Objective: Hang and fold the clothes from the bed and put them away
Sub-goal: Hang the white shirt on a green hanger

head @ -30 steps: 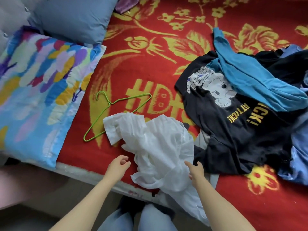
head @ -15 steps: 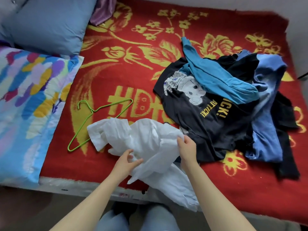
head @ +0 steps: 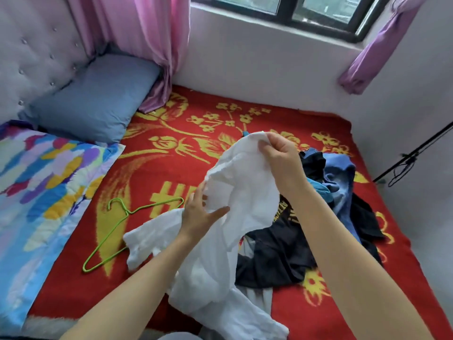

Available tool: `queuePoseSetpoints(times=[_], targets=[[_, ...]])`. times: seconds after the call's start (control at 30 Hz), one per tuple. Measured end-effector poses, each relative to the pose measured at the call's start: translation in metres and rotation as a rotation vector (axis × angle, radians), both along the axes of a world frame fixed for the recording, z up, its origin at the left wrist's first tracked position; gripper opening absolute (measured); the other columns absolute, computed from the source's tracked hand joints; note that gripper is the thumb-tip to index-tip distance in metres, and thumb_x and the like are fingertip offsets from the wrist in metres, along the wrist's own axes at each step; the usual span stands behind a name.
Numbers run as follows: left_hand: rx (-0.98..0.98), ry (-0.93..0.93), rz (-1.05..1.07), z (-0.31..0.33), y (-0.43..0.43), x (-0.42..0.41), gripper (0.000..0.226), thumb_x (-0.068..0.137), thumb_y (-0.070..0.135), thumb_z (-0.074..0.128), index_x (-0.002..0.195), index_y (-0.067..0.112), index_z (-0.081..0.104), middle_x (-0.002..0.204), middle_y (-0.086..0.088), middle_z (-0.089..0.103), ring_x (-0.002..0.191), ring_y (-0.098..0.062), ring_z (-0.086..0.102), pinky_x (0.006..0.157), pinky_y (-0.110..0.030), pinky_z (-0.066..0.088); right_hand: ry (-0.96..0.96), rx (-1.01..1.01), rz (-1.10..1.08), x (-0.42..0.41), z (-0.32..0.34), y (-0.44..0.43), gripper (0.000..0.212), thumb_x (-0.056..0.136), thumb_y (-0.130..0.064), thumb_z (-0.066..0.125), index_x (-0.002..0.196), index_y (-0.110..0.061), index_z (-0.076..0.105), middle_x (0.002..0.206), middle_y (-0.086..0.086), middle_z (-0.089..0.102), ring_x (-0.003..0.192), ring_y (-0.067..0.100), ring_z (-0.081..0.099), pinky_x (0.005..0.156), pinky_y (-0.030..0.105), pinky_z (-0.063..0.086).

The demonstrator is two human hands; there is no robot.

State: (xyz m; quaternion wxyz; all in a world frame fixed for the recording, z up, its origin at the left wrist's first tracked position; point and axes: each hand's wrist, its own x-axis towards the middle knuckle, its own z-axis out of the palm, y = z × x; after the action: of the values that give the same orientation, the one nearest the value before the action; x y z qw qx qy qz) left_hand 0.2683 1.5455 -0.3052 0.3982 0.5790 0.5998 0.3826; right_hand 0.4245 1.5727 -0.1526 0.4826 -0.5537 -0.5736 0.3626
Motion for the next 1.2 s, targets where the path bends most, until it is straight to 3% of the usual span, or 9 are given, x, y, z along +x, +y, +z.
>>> queuePoseSetpoints(times=[0.1,0.2,0.3,0.4,0.6,0.83,0.97,1.07,1.2], targets=[[0.124,0.176,0.077,0.027,0.011,-0.001,0.079,0.070,0.075,0.051,0.130,0.024,0.055,0.107,-0.012,0.050,0.102,-0.029,0.047,0.086,-0.034,0.038,-0.041,0.121,-0.032,0.005,0.059,0.009,0.021,0.092,0.005,0.041,0.079,0.011,0.056,0.069,0.010,0.042,0.066,0.021,0.034,0.057,0.027,0.029],[0.169,0.264,0.101,0.043,0.025,-0.005,0.051,0.081,0.056,0.059,0.104,0.013,0.071,0.104,-0.012,0.052,0.105,-0.031,0.045,0.080,-0.034,0.035,-0.010,0.226,-0.087,0.014,0.111,0.017,0.034,0.093,0.004,0.043,0.068,-0.015,0.058,0.055,-0.009,0.050,0.058,0.008,0.042,0.054,0.020,0.035],[0.173,0.044,0.034,0.068,0.039,-0.014,0.053,0.080,0.056,0.058,0.085,0.004,0.068,0.090,-0.010,0.059,0.089,-0.023,0.050,0.078,-0.036,0.040,0.025,0.270,-0.139,0.026,0.146,0.025,0.034,0.094,0.002,0.042,0.068,-0.016,0.058,0.060,-0.004,0.050,0.064,0.013,0.044,0.061,0.025,0.036],[0.242,-0.215,0.017,0.105,0.053,-0.031,0.020,0.089,0.018,0.064,0.073,0.007,0.058,0.064,-0.004,0.059,0.060,-0.016,0.051,0.061,-0.029,0.040,0.122,0.271,-0.230,0.046,0.159,0.031,0.036,0.092,0.004,0.040,0.068,-0.016,0.056,0.062,-0.003,0.051,0.059,0.011,0.045,0.057,0.022,0.038],[0.530,-0.060,-0.061,0.157,0.061,-0.073,0.002,0.085,0.009,0.067,0.084,0.009,0.069,0.060,0.014,0.060,0.051,0.009,0.053,0.052,-0.004,0.037,0.216,0.195,-0.365,0.080,0.135,0.044,0.035,0.094,0.005,0.035,0.072,-0.015,0.054,0.072,0.003,0.048,0.066,0.017,0.045,0.065,0.031,0.037],[0.543,0.048,0.080,0.146,0.064,-0.125,0.003,0.085,0.011,0.067,0.084,0.014,0.068,0.060,0.036,0.059,0.060,0.014,0.054,0.060,-0.005,0.037,0.332,0.010,-0.217,0.055,0.085,0.050,0.034,0.094,0.007,0.039,0.069,-0.009,0.056,0.061,0.002,0.058,0.049,0.010,0.055,0.048,0.021,0.048],[0.468,0.013,0.329,0.116,0.061,-0.178,0.005,0.089,0.011,0.061,0.087,0.010,0.066,0.061,0.030,0.062,0.059,0.016,0.052,0.059,-0.004,0.037,0.206,-0.154,0.044,0.015,0.046,0.051,0.026,0.093,0.005,0.041,0.080,-0.009,0.058,0.062,-0.001,0.061,0.049,0.008,0.056,0.050,0.019,0.046],[0.299,0.020,0.543,0.073,0.049,-0.223,0.021,0.092,0.010,0.055,0.101,-0.005,0.066,0.080,-0.002,0.066,0.062,0.009,0.053,0.061,-0.006,0.037,-0.124,-0.374,0.176,-0.024,-0.010,0.051,0.019,0.094,-0.005,0.047,0.106,-0.008,0.061,0.083,0.004,0.064,0.067,0.010,0.060,0.063,0.024,0.046],[-0.065,0.035,0.799,-0.009,0.002,-0.289,0.027,0.092,0.009,0.051,0.113,-0.003,0.063,0.075,0.016,0.071,0.075,0.005,0.060,0.070,-0.008,0.042,-0.458,-0.640,0.340,-0.068,-0.109,0.036,0.027,0.093,-0.011,0.048,0.117,-0.004,0.058,0.102,0.022,0.062,0.080,0.018,0.049,0.061,0.027,0.038]])
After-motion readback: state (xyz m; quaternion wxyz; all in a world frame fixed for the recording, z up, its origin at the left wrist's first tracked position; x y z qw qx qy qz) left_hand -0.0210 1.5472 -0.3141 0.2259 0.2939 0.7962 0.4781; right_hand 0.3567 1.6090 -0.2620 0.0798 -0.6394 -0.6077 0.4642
